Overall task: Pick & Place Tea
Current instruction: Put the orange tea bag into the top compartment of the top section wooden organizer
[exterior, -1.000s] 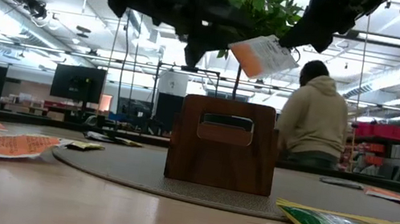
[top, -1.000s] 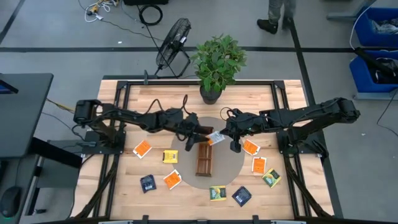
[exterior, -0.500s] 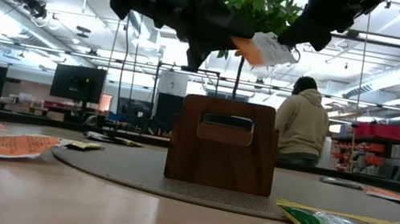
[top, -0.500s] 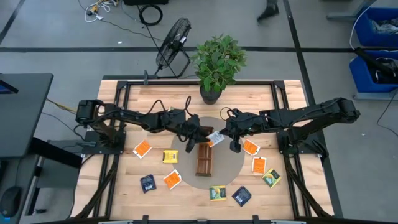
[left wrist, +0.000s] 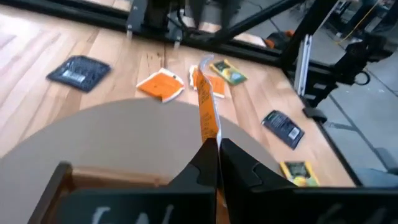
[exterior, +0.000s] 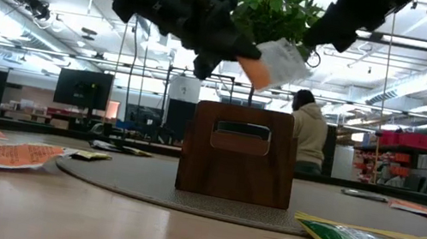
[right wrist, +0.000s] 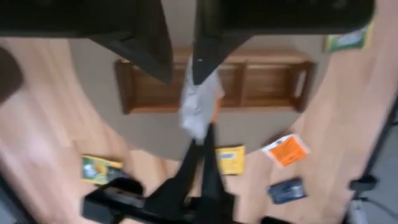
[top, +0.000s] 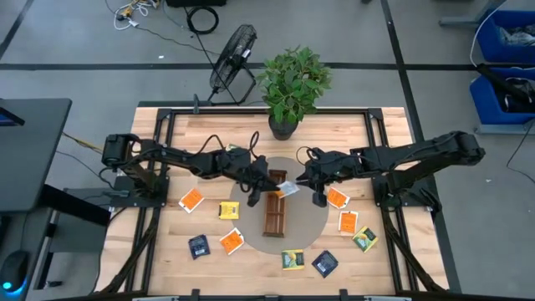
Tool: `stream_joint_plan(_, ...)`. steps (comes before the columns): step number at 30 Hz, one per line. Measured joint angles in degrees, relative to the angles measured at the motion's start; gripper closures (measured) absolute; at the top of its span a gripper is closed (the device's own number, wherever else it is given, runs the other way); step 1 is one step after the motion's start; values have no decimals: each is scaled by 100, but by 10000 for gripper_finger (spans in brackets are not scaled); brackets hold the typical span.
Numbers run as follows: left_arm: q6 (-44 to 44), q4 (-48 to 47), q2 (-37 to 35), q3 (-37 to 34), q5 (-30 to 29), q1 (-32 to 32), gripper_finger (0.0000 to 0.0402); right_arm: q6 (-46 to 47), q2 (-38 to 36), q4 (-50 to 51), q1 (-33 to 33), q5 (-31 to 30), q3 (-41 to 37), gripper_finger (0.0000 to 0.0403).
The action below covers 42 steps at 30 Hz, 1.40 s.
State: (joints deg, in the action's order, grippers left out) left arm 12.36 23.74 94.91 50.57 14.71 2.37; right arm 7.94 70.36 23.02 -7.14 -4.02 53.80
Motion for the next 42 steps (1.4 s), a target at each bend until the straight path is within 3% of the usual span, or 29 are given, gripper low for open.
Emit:
stream_joint_plan(5,-127,580,0,-312,-54,-64,396,76,-49,3,-237,51,0,246)
stream_joint_plan(10,-362,1037,-11,-416,-47,-228,396,130,-21,-40,-398,-524,-9,186)
stream_joint_plan(19,-752,1242,-11,-420,-248,-421,396,318,-9,-345,-298,-251,-9,168)
stream_joint_plan(32,-836,1324,-11,-409,-274,-352,397,251,263,-461,-147,-93,-9,206)
stream_joint_plan(36,-821,1337,-11,-409,-276,-352,395,252,269,-447,0,262,-9,259)
stream_joint_plan(42,-809,1324,-9,-409,-282,-352,397,121,458,-467,135,558,-9,384)
